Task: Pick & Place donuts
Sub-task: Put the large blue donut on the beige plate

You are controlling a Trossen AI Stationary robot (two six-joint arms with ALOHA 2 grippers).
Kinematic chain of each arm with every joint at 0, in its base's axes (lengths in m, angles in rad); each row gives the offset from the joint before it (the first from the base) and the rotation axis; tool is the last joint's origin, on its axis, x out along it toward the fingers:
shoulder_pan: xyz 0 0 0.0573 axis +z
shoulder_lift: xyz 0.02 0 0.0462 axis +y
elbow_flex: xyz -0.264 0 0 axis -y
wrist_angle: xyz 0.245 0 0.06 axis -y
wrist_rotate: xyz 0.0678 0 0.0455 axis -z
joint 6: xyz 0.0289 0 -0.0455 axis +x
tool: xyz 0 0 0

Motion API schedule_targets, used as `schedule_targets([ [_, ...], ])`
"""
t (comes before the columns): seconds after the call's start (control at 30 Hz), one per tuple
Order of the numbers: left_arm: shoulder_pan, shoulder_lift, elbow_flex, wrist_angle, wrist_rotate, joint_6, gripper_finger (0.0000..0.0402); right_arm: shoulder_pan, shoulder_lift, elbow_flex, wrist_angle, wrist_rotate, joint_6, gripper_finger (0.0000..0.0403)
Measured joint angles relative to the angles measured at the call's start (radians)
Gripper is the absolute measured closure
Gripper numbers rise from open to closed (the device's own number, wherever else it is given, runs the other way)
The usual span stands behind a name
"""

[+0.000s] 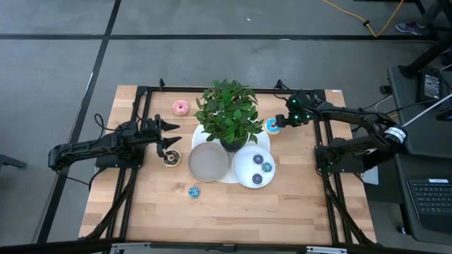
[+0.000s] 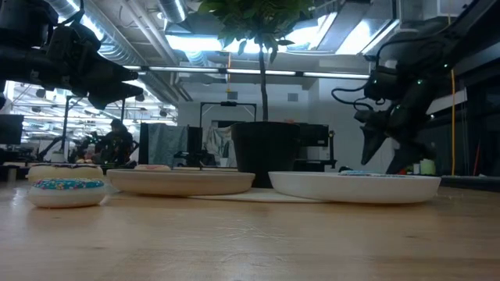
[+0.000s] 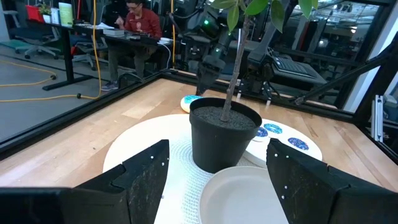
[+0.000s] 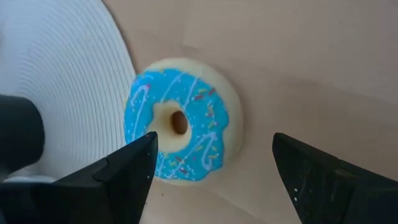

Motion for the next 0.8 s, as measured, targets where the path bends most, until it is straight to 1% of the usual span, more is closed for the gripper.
schedule_targets([
  [0.23,0.0,0.0,0.0,0.0,0.0,0.0,0.0142,0.014,0.053,0.0,0.005,0.0,-0.001,0.0088],
  [0.33,0.0,0.0,0.0,0.0,0.0,0.0,0.0142,0.024,0.061,0.0,0.005,0.0,-0.002,0.0102],
  [0.8,0.0,0.0,0.0,0.0,0.0,0.0,0.0142,0.025,0.061,0.001,0.005,0.002,-0.001,0.0235],
])
